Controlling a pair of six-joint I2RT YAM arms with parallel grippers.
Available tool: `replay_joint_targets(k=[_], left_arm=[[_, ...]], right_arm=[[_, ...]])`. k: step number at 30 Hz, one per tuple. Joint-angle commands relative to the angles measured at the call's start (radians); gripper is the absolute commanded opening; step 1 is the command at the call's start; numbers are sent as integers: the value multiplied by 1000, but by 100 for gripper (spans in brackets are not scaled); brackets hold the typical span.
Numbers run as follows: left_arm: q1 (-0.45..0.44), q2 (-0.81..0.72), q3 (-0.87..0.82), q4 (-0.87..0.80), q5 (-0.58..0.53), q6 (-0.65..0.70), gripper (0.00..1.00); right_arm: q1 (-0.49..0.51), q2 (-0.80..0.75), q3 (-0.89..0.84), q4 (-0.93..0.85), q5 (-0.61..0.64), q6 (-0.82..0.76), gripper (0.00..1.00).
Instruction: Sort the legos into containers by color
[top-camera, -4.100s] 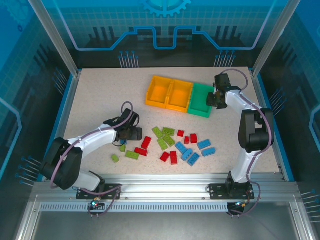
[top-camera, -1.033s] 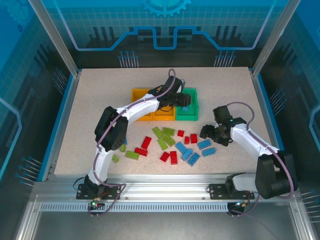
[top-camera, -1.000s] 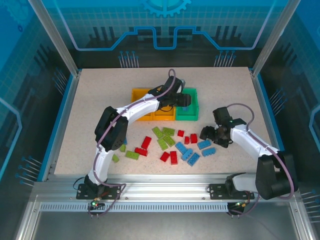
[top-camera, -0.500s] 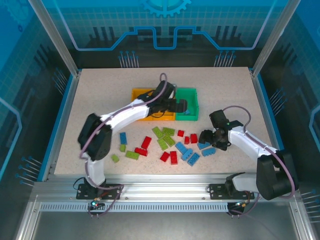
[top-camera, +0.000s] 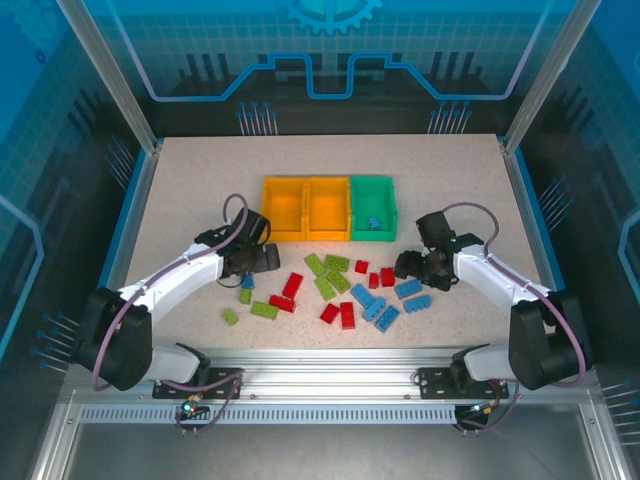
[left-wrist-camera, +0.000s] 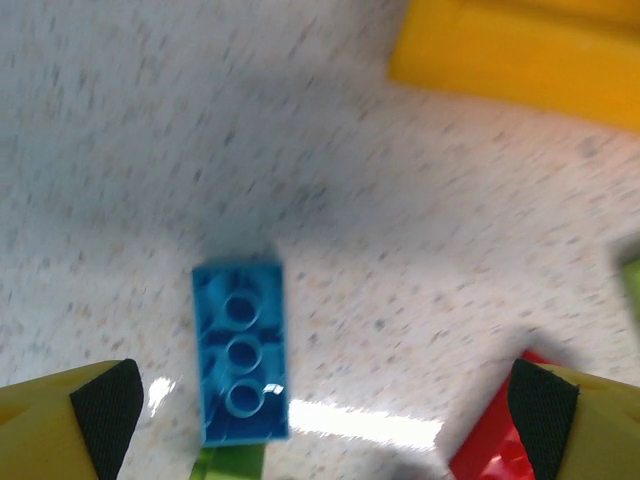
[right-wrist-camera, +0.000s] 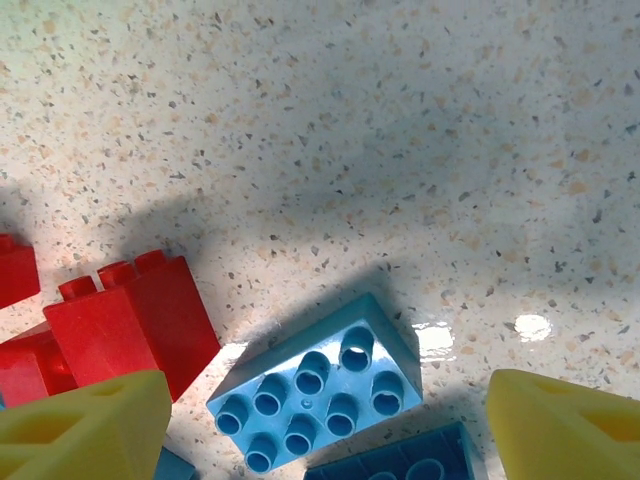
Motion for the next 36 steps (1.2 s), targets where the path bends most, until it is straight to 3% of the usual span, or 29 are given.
replay_joint_targets(k=[1, 8, 16, 23, 27, 30, 36], left_arm=[[12, 11, -38, -18, -30, -54, 97], [51, 102, -80, 65, 18, -50, 89], [99, 174, -78, 156, 80, -15, 73], [99, 196, -43, 176, 96, -2, 44], [96, 165, -18, 166, 94, 3, 40], [64, 141, 31, 160, 91, 9, 39], [-94, 215, 302, 104, 21, 72, 39]], right_arm=[[10, -6, 17, -13, 20, -15, 85], [2, -29, 0, -23, 29, -18, 85], [-7, -40, -10, -43, 34, -6, 85], [-7, -51, -11, -44, 32, 7, 85], [-7, -64, -15, -42, 34, 9, 85], [3, -74, -16, -19, 19, -9, 84], [54, -97, -1, 20, 9, -57, 84]])
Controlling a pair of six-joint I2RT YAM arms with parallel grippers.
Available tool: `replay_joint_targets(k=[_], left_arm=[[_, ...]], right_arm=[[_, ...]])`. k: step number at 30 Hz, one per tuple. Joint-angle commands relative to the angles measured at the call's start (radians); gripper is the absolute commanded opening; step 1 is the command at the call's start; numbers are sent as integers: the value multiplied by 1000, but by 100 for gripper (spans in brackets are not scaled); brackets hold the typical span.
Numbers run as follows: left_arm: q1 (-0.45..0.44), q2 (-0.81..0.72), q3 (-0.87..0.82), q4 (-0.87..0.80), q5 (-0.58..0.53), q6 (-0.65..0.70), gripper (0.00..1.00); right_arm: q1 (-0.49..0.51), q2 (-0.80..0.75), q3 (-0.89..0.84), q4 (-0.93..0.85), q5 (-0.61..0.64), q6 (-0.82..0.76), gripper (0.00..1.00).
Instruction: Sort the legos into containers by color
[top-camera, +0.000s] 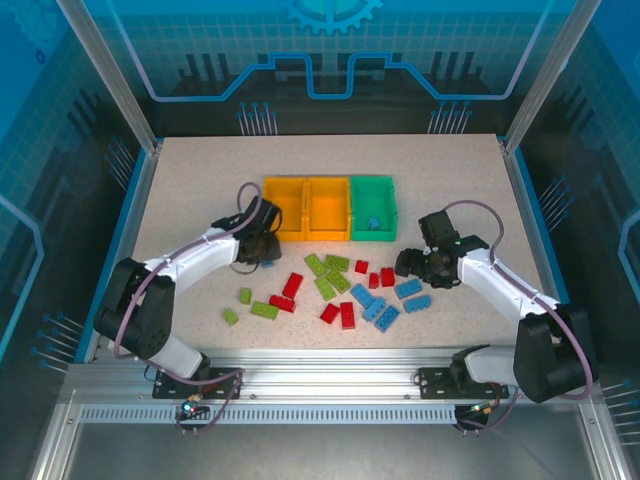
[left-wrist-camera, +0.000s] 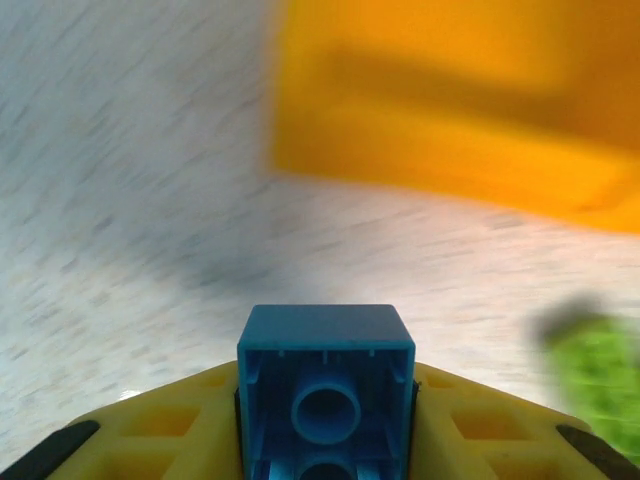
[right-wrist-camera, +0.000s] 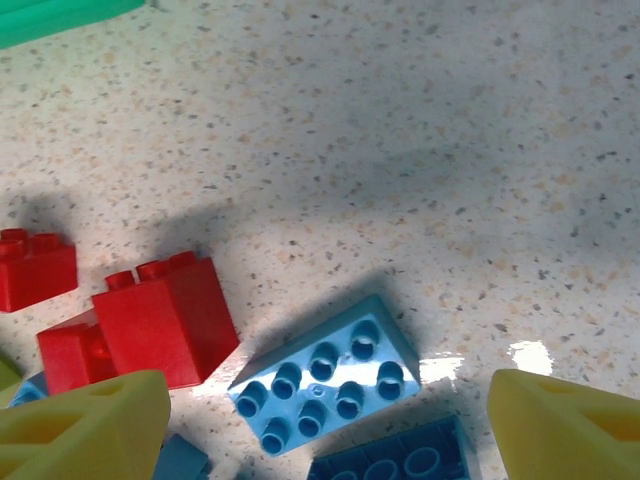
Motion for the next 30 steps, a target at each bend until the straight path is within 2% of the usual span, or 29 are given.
replay_joint_targets(k=[1, 6, 11, 16, 19, 23, 25, 30], left_arm=[[-75, 55, 170, 4, -17, 63, 39], [-163, 275, 465, 39, 55, 134, 38], [-178, 523, 738, 61, 170, 115, 38], [-185, 672, 905, 67, 236, 77, 38], [-186, 736, 989, 41, 251, 63, 42], [-188, 755, 1005, 72, 291, 35, 47], [-189, 749, 1003, 74, 296, 26, 54], [-189, 691, 966, 69, 295, 16, 83]], right_arm=[[48, -32, 3, 27, -6, -45, 84], [89, -40, 2, 36, 25, -58, 84], [96, -42, -7, 31, 32, -43, 84], [97, -69, -22, 34, 37, -35, 84], [98, -76, -30, 32, 36, -36, 84], [100, -73, -38, 46, 12, -39, 84], [106, -73, -40, 58, -1, -46, 84], [154, -64, -15, 78, -12, -113, 83]])
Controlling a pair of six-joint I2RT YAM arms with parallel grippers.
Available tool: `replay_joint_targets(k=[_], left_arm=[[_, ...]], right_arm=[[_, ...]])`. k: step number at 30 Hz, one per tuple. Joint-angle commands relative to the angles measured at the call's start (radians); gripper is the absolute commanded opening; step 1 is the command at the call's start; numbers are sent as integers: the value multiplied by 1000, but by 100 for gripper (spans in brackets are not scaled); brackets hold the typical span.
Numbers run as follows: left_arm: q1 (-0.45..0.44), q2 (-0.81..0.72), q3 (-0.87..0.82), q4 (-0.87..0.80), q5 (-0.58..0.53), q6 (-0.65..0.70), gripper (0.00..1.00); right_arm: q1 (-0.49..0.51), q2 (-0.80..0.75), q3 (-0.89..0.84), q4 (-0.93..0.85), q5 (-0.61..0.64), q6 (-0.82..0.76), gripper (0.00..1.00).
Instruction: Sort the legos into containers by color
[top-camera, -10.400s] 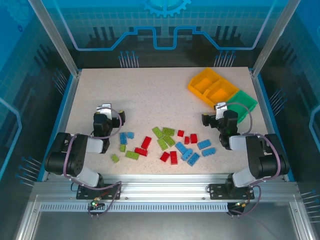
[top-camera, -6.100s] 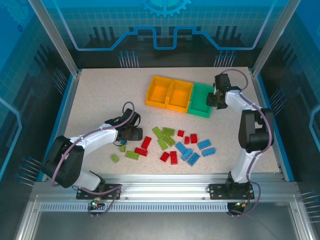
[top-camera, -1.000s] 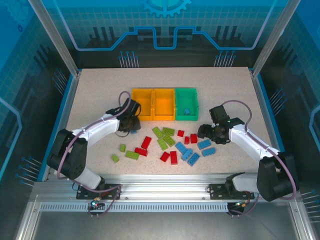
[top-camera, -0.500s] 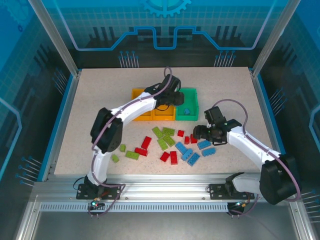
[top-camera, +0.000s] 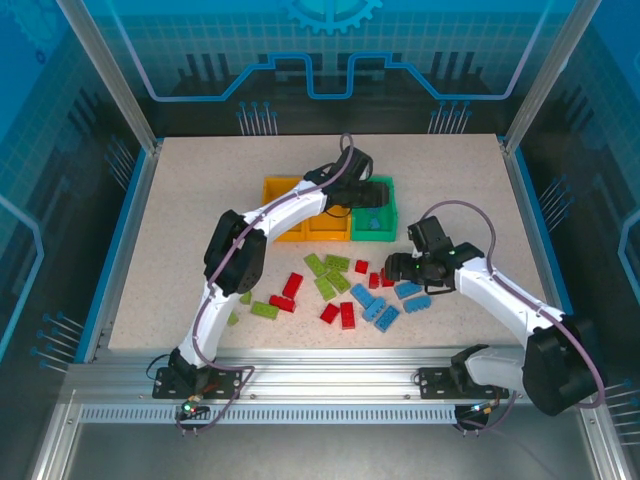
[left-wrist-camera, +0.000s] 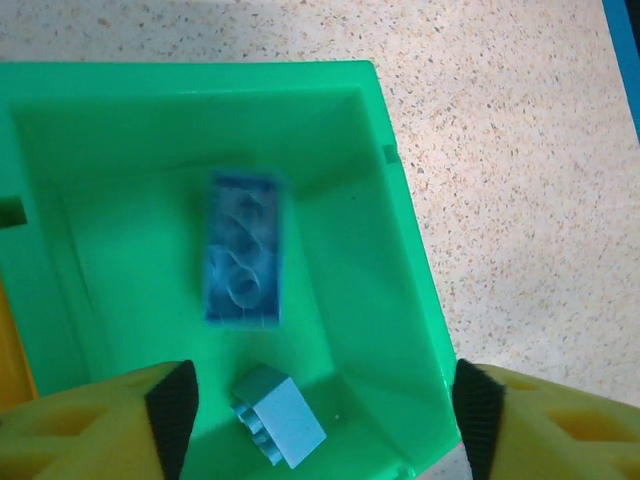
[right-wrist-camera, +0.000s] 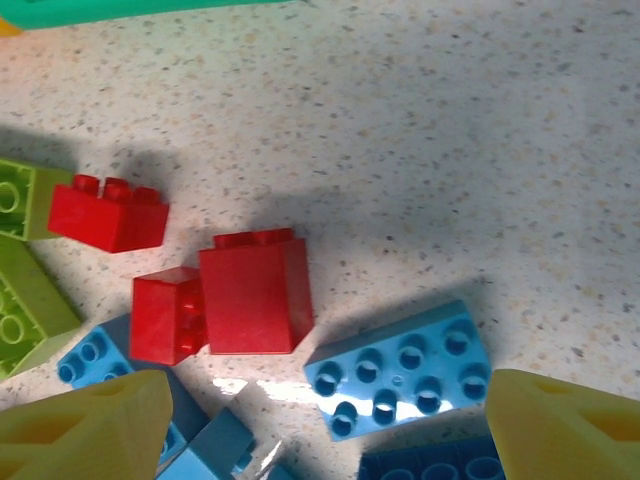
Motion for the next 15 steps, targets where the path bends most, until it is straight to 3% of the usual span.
replay_joint_targets(k=[1, 2, 9, 15], left_arm=[[-6, -80, -31, 4, 25, -13, 91], [-6, -112, -59, 9, 15, -12, 99], [21, -398, -376, 31, -92, 4, 99], [150, -713, -766, 45, -113, -50, 99]], right_arm=[[55, 3, 26, 20, -16, -66, 83], [73, 10, 40, 23, -9, -84, 83], [269, 129, 181, 38, 20, -265, 81], [385, 361, 333, -33, 23, -339, 78]])
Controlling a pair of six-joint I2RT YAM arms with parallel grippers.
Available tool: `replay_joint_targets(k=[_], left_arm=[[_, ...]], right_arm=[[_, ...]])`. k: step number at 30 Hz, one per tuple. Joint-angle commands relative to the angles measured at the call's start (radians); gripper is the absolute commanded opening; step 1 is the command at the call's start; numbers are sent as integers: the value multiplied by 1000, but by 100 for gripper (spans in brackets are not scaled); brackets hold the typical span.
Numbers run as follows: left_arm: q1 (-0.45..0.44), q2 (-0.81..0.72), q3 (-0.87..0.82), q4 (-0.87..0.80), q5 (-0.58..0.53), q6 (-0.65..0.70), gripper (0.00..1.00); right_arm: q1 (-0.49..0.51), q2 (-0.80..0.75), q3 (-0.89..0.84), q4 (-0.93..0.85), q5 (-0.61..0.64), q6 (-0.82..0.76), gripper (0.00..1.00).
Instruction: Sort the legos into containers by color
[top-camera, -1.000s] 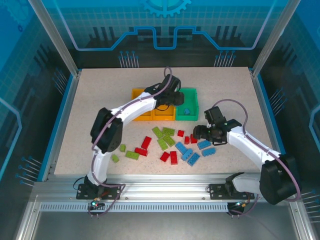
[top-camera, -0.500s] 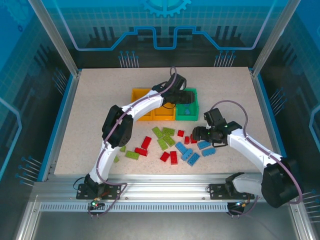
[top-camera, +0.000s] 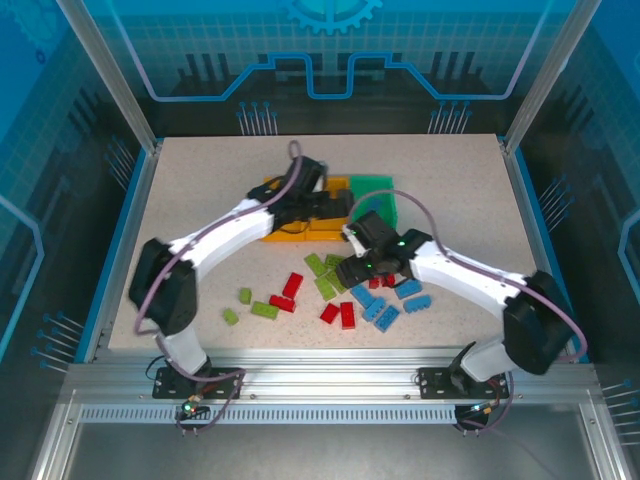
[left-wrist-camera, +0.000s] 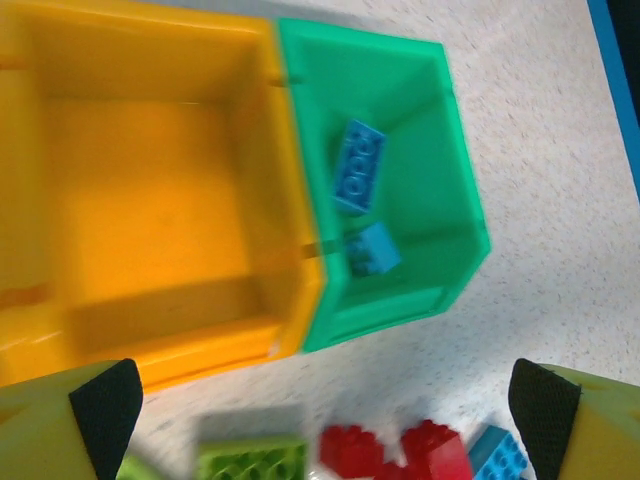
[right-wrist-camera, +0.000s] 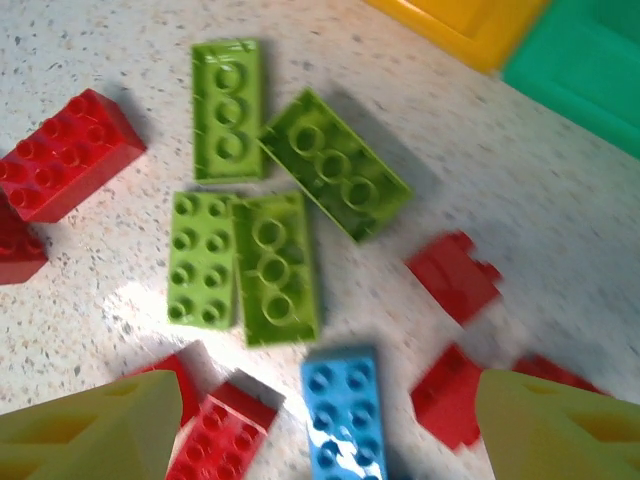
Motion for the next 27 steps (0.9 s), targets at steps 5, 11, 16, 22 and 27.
replay_joint_targets(k=[5, 11, 16, 22, 27], left_arm=[[176, -333, -339, -111, -106, -17, 99], [249, -539, -523, -160, -134, -28, 99], [273, -606, -598, -173, -129, -50, 99], [276, -616, -625, -175, -121, -63, 99], [275, -621, -640, -172, -124, -67, 99]], right_arm=[[85, 194, 100, -61, 5, -97, 76], [85, 272, 139, -65, 0, -130, 73], [81, 320, 167, -78, 20, -134, 66], [64, 345, 164, -71, 18, -135, 62], [53, 365, 161, -66, 12, -138, 57]])
